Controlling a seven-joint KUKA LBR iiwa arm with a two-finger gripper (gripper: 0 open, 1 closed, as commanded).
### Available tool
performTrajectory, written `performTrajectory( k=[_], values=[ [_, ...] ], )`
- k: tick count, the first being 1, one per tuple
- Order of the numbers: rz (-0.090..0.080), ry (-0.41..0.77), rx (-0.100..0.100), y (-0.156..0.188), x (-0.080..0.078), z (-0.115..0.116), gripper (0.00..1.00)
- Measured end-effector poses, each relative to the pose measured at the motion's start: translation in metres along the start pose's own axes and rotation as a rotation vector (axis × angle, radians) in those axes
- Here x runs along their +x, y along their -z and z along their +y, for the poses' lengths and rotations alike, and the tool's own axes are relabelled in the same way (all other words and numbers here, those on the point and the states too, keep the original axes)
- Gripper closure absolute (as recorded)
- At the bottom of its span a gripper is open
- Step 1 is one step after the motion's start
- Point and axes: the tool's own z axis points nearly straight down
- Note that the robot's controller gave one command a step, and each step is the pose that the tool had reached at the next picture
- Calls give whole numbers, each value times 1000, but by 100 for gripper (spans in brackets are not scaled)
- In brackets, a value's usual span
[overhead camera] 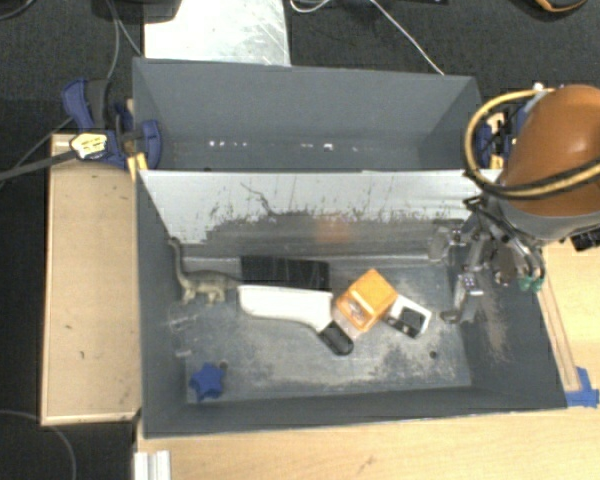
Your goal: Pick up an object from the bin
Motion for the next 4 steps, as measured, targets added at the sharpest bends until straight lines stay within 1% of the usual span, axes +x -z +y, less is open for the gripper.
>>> performTrajectory(
  k=[1,2,3,4],
  values=[
    [-8,3,1,5,-1,0,0],
    [-7,238,1,-78,-19,39,0],
    [-10,404,2,-67,-30,60,0],
    [-9,526,2,-90,-29,62,0]
  ],
)
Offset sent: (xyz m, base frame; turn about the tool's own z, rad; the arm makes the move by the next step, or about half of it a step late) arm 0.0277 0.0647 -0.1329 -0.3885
